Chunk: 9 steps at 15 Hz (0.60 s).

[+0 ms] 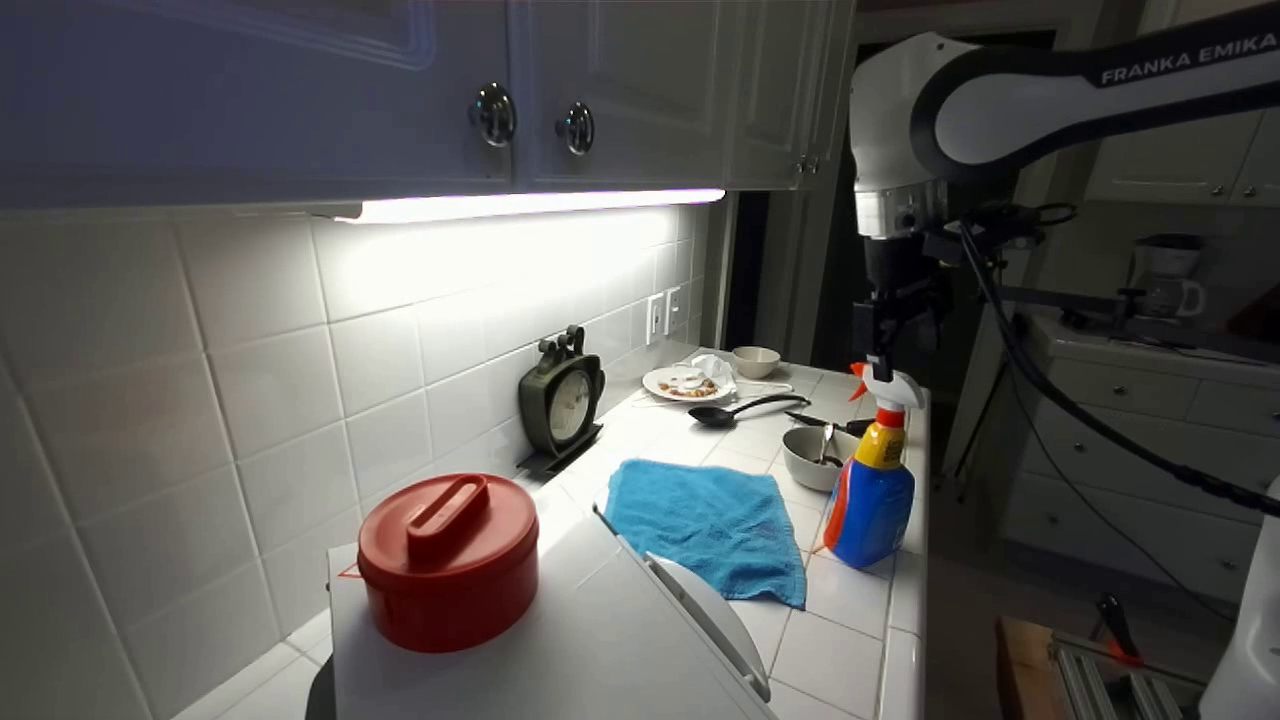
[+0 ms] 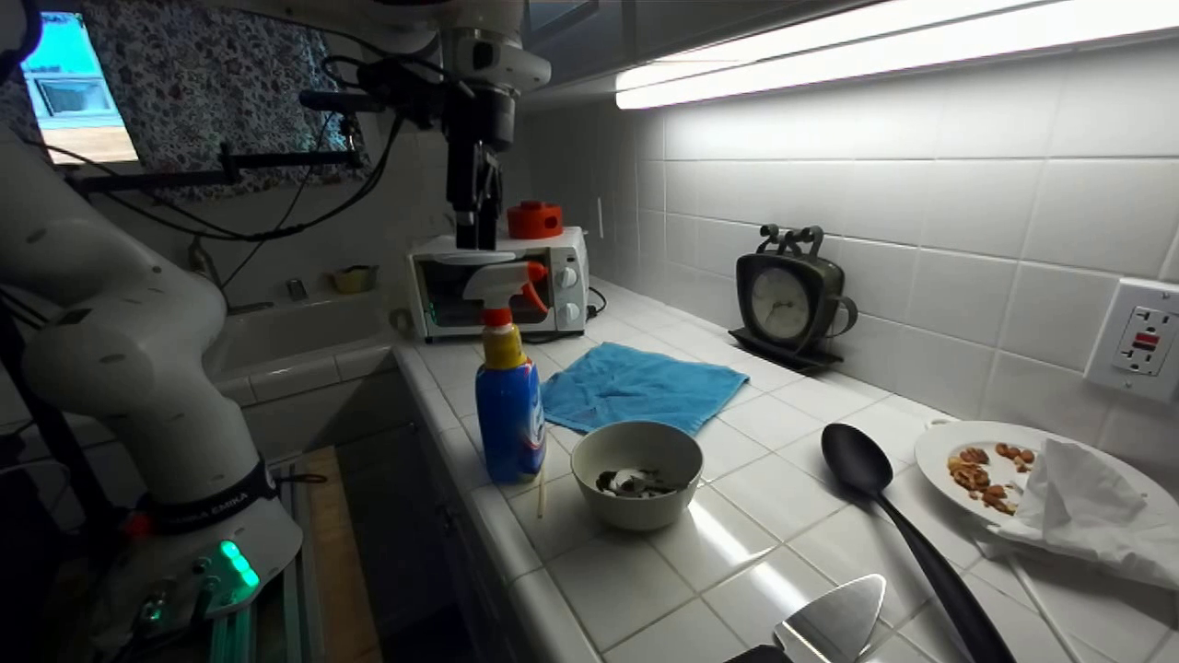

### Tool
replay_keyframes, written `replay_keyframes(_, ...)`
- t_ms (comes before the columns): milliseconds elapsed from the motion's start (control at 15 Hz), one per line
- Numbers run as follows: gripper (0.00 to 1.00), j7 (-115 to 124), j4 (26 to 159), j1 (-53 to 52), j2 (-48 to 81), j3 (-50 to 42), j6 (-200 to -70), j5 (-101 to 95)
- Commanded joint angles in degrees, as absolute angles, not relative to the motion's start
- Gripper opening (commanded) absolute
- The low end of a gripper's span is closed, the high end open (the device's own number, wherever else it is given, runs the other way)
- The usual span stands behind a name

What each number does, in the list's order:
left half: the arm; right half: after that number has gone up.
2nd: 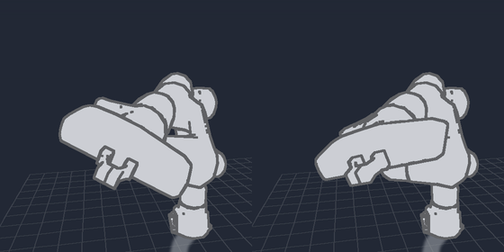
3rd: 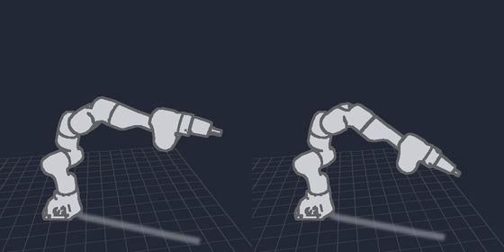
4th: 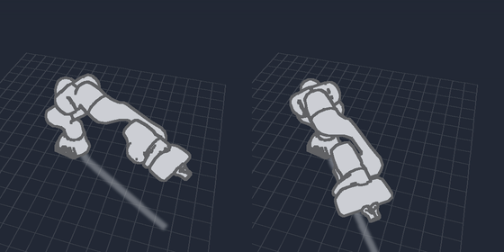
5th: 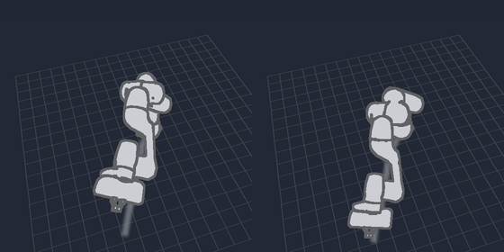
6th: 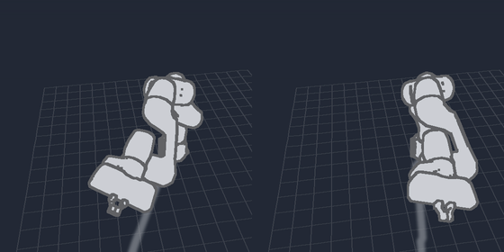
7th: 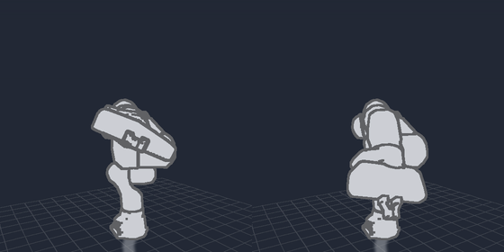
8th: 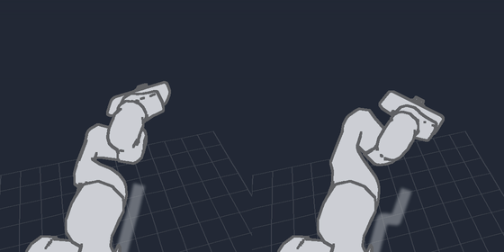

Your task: Squeeze the spray bottle

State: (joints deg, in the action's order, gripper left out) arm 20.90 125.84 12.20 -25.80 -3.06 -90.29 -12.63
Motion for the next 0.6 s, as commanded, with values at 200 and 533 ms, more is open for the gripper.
replay_keyframes(200,1.0,20.96,133.42,11.33,-27.6,-2.89,-101.71,-15.09)
replay_keyframes(533,0.92,21.13,136.69,11.47,-28.45,-2.57,-104.82,-14.76)
